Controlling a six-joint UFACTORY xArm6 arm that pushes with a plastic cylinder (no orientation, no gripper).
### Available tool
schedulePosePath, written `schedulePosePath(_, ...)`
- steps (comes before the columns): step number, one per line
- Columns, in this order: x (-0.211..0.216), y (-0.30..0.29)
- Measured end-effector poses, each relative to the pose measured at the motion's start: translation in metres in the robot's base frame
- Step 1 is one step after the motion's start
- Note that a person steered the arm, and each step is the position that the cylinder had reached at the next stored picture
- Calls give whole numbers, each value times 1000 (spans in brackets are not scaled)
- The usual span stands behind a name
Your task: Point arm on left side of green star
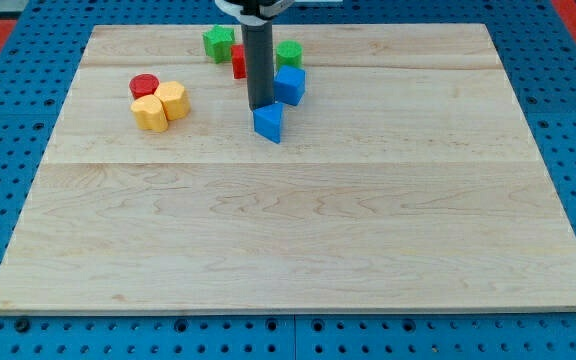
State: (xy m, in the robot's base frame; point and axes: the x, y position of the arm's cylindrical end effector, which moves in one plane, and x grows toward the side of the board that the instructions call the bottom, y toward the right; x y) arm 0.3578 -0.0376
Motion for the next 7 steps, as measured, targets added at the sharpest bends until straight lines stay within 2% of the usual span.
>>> schedulePosePath(1,1,-21)
schedulePosePath(2,-34,-42)
schedulePosePath(3,-76,-91)
schedulePosePath(4,-97,-112)
schedulePosePath(7,-104,-123)
